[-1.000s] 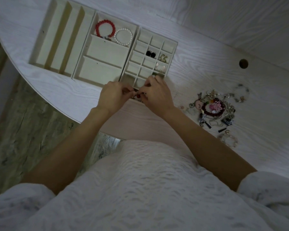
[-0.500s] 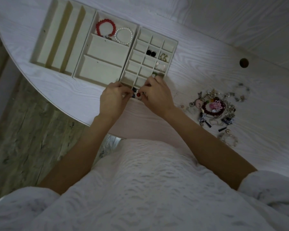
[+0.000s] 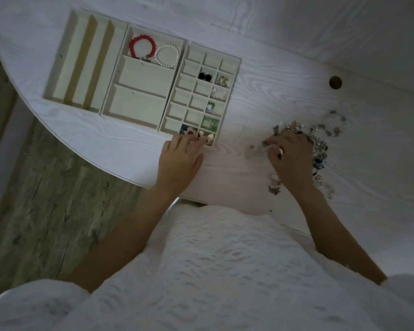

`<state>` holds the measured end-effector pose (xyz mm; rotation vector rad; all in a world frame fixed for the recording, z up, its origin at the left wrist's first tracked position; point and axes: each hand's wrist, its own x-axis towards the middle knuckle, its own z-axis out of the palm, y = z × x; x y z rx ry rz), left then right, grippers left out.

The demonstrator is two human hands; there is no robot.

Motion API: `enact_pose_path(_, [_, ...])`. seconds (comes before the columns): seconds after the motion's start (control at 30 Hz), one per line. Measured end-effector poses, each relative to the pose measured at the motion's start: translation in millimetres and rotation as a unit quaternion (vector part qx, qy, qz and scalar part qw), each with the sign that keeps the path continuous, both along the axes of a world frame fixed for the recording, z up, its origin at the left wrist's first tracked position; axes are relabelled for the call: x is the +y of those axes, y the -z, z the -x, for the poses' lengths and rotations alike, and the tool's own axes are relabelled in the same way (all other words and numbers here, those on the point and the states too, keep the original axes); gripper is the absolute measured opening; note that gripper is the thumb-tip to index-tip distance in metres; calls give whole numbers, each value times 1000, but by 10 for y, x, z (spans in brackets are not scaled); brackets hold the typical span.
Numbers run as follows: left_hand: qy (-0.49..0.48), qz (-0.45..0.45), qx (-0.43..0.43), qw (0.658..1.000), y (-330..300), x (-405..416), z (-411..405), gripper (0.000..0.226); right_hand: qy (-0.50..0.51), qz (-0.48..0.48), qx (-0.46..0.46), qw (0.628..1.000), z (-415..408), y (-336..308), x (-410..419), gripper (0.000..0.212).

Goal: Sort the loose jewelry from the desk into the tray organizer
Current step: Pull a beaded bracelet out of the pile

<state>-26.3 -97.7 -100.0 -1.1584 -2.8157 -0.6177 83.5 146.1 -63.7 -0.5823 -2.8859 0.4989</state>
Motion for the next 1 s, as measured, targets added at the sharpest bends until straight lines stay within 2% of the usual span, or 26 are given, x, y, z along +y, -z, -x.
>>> enact_pose_path(0.07, [-12,8,-2,1000,7,67,-41,29,89,-26,-53,994,-217,73,228,23])
enact_pose_path(0.13, [-17,17,-9,1000,-1,99,-28,27,135,-33,-134,981,-334,149,349,27])
enact_pose_path(0.27, [-16,30,-13,999,-44,130,12,25,97,-19,-190,977,-355,261,389,29])
enact_pose_path(0.43, [-30,44,-33,998,-70,160,41,23,82,-11,-136,987,-276,257,394,19])
enact_pose_path(0.53, [-37,57,-40,997,-76,208,66,22,142,80,-42,986,-203,128,380,15])
enact_pose_path(0.6, [-34,60,-30,997,-69,225,84,24,198,181,12,963,-154,-5,390,14])
enact_pose_path(0.67, [-31,56,-22,998,-74,233,100,24,232,295,74,924,-107,-109,419,8])
enact_pose_path(0.73, [-30,56,-20,998,-85,245,100,22,229,349,120,901,-76,-192,457,4])
enact_pose_path(0.83, [-35,67,-12,997,-83,257,95,18,191,366,129,902,-33,-279,500,1])
enact_pose_path(0.9, [-40,62,0,997,-106,274,81,14,169,375,122,903,-11,-327,512,7])
enact_pose_path(0.97, [-21,37,7,999,-157,296,46,7,147,358,109,916,-12,-366,503,8])
enact_pose_path(1.0, [-7,18,0,1000,-190,321,15,13,126,344,95,926,-5,-398,497,5])
